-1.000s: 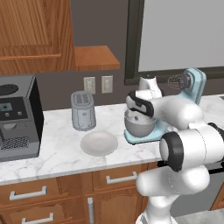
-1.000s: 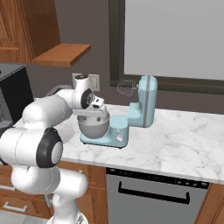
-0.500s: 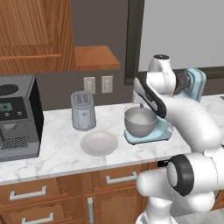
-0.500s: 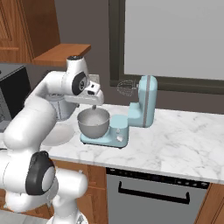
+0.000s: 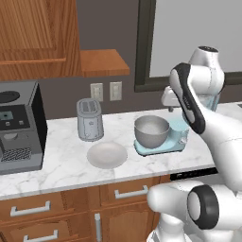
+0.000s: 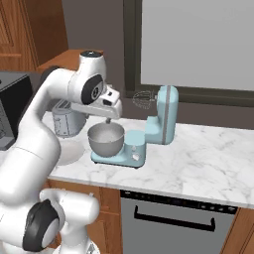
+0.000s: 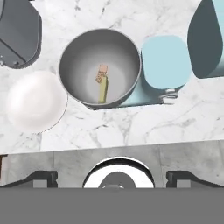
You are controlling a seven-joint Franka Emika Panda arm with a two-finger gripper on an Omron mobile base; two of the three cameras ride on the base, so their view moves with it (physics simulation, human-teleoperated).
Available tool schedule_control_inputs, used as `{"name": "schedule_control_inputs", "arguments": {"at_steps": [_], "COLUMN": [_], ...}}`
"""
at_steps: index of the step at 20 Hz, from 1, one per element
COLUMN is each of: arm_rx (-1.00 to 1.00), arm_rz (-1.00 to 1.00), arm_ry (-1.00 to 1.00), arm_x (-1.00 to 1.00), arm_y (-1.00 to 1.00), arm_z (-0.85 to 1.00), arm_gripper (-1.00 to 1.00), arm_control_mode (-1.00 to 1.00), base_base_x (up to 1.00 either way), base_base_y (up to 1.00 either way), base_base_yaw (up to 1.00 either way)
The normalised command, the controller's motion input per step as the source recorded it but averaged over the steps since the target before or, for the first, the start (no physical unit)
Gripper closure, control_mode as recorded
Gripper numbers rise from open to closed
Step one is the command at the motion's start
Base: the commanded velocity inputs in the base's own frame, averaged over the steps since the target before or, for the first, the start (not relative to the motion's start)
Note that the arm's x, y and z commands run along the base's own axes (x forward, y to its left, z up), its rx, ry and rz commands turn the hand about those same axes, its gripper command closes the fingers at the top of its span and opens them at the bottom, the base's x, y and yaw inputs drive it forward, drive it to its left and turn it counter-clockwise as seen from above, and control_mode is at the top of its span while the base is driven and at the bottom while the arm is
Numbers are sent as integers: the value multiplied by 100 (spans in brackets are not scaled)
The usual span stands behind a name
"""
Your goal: Add butter and sugar cubes to the stand mixer bowl and then turn on the stand mixer to begin making frosting.
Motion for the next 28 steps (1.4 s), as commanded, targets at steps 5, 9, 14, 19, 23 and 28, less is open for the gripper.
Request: {"name": "schedule_control_inputs", "arguments": {"at_steps": [5, 9, 14, 19, 23, 28], "arm_rx": [17, 19, 17, 17, 16, 13], "arm_rz": [0, 0, 0, -1, -1, -2], "arm_ry": [-6, -15, -17, -12, -8, -7], "arm_x": [-53, -6, 3, 18, 30, 26], "arm_y": [-72, -73, -67, -55, -46, -43], "arm_z": [14, 14, 12, 13, 9, 12], "arm_gripper": [-100, -100, -100, -100, -100, -100], "arm_control_mode": [-100, -100, -100, -100, -100, -100], "base_base_x": [0, 0, 0, 0, 0, 0], "base_base_y": [0, 0, 0, 0, 0, 0], "base_base_yaw": [0, 0, 0, 0, 0, 0]}}
